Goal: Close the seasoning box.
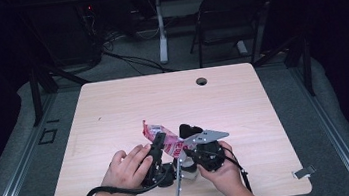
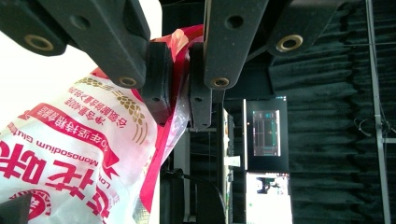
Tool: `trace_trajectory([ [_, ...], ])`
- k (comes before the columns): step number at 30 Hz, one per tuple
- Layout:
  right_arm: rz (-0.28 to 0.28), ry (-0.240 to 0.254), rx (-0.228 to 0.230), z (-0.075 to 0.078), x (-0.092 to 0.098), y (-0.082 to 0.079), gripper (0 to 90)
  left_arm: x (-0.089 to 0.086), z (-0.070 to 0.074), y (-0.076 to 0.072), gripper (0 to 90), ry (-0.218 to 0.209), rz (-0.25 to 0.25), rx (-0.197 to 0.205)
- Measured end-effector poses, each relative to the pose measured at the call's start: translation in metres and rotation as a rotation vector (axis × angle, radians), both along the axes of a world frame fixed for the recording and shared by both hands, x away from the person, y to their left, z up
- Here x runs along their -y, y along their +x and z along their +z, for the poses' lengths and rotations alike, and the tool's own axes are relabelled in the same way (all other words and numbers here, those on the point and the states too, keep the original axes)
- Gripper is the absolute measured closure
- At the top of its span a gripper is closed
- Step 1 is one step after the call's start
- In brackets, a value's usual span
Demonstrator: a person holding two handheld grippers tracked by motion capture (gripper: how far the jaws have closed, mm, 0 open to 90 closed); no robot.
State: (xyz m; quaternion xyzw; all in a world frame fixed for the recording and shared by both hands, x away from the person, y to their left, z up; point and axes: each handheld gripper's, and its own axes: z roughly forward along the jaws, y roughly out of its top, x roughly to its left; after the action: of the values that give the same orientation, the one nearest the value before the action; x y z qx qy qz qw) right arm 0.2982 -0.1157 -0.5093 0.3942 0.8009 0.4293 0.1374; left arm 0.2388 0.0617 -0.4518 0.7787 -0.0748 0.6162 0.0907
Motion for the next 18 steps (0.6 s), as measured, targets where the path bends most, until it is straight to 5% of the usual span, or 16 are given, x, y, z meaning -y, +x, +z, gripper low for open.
trace_trajectory([
  [18,-0.013,0.011,0.017,0.0006,0.0017,-0.0031,90.0,0.0042,0.0032,-0.0055,82.6,0.014,0.001,0.003],
])
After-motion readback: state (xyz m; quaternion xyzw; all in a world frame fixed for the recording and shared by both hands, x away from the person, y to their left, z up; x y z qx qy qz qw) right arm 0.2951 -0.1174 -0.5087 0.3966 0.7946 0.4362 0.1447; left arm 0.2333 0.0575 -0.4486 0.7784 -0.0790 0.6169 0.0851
